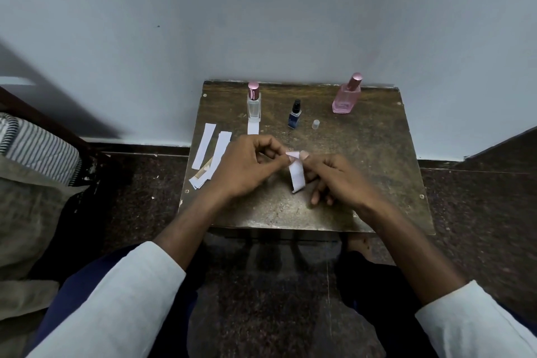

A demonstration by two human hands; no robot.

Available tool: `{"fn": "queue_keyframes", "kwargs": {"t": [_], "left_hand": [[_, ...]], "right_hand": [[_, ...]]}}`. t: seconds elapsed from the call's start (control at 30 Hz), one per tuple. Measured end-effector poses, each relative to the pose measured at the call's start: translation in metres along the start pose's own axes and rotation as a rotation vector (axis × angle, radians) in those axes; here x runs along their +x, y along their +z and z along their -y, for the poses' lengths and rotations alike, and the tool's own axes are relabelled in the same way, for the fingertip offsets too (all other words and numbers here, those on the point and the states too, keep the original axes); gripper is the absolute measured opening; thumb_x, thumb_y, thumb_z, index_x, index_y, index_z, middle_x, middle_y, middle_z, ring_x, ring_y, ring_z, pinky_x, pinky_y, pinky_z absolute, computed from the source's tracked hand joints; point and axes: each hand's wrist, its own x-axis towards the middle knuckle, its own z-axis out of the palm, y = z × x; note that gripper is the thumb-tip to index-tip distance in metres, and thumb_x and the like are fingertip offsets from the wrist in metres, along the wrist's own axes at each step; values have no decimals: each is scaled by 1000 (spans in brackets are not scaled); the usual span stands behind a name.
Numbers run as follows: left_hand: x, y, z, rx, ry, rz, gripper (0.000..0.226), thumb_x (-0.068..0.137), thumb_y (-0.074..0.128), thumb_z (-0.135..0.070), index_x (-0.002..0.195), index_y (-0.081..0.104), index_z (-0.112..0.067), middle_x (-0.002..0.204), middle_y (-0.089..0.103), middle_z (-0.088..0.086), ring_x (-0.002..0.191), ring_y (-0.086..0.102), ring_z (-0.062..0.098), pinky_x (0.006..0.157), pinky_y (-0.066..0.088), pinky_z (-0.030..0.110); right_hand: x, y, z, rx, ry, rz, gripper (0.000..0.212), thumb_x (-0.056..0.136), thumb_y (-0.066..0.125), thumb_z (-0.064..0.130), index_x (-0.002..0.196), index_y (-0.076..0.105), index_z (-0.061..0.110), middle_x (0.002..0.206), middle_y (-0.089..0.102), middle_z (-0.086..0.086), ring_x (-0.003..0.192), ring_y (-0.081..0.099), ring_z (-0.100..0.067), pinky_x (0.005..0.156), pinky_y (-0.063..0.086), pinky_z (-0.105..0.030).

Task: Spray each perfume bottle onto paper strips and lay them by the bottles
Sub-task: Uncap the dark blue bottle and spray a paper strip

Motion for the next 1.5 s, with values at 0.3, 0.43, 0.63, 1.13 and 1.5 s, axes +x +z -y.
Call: {"fn": "queue_keyframes", "kwargs": {"t": [0.3, 0.43, 0.63, 1.13, 1.5], "left_hand": [[6, -7, 7, 34, -24, -165, 18, 94, 81, -41, 89, 78, -24, 85, 78, -8, 51, 58, 0, 51, 44, 13], [8, -11, 10, 42, -47, -211, 19, 93, 81, -46, 89, 79, -28, 83, 77, -14, 57, 56, -2, 62, 49, 23], [7, -13, 7, 11, -62, -226, 17, 94, 80, -45, 89, 79, -29, 85, 77, -12, 63, 63, 9, 69, 57, 33], [5, -12, 2, -7, -82, -222, 13, 95, 81, -41, 94, 80, -27, 87, 79, -13, 74, 76, 27, 75, 63, 46], [5, -15, -4, -218, -83, -183, 12, 98, 78, -32, 99, 78, -20, 79, 80, -8, 61, 62, 5, 57, 50, 18]], "right_hand": [[3, -1, -5, -27, -30, 45, 17, 105, 67, 27, 93, 73, 16, 92, 82, -2, 55, 66, -12, 45, 40, -18], [3, -2, -3, -20, -18, 33, 16, 104, 68, 25, 94, 75, 16, 92, 83, -1, 55, 64, -12, 44, 39, -18], [2, -1, -1, 7, -7, 27, 17, 104, 68, 22, 96, 75, 9, 92, 82, -5, 53, 62, -12, 43, 41, -14], [5, -2, -8, -7, 6, 22, 17, 105, 68, 22, 94, 75, 10, 94, 82, -7, 51, 62, -9, 43, 41, -15], [8, -4, -15, -47, -10, 25, 18, 104, 69, 24, 100, 76, 9, 93, 82, -4, 59, 68, -13, 48, 44, -17]]}}
